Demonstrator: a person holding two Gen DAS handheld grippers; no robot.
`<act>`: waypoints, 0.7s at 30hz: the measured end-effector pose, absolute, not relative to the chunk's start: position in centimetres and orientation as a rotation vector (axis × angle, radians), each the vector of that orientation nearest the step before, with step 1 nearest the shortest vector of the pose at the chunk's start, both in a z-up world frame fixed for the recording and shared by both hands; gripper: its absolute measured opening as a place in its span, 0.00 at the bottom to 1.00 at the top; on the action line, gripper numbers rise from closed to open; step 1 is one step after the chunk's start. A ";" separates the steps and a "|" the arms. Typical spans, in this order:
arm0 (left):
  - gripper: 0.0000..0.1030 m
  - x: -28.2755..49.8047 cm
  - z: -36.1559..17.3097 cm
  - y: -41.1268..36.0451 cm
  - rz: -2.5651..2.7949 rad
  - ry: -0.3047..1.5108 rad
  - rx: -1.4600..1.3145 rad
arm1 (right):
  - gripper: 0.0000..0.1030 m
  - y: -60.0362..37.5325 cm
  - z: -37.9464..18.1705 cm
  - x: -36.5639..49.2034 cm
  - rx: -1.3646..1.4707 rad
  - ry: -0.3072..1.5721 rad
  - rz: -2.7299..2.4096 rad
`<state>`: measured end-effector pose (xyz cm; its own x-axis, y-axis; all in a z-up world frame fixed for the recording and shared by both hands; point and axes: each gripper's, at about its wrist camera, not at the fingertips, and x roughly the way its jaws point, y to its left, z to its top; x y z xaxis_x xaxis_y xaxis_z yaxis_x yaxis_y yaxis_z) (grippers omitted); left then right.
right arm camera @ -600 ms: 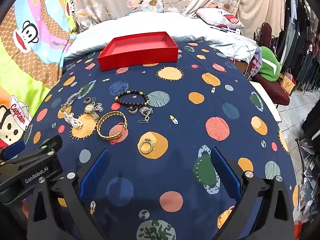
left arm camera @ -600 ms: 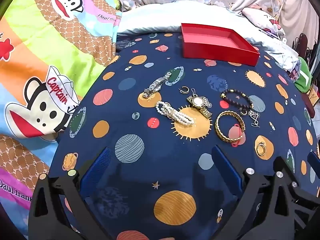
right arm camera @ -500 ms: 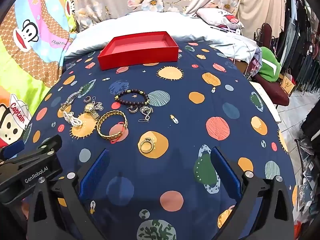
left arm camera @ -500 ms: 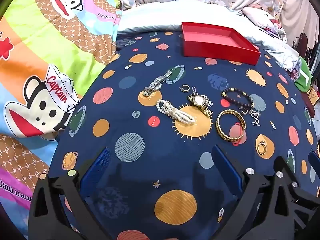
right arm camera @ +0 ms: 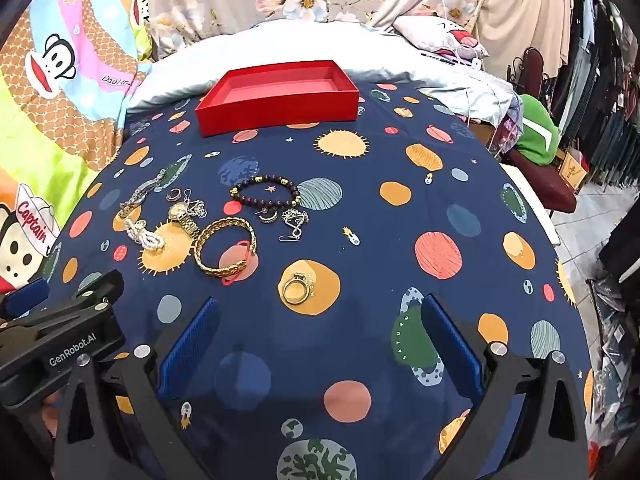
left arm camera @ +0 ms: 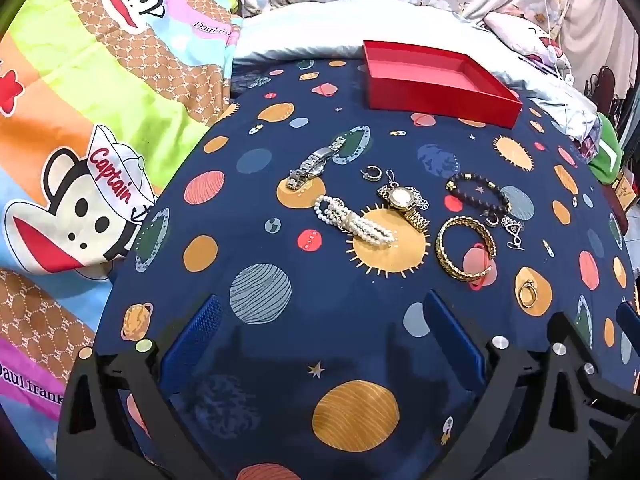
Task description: Organize jewelry
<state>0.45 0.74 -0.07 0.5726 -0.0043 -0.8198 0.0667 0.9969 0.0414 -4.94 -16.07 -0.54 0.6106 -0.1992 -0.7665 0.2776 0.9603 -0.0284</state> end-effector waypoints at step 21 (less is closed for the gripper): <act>0.95 0.5 -0.4 1.1 -0.040 0.961 0.070 | 0.95 -16.0 -0.7 -4.9 0.095 0.876 -0.277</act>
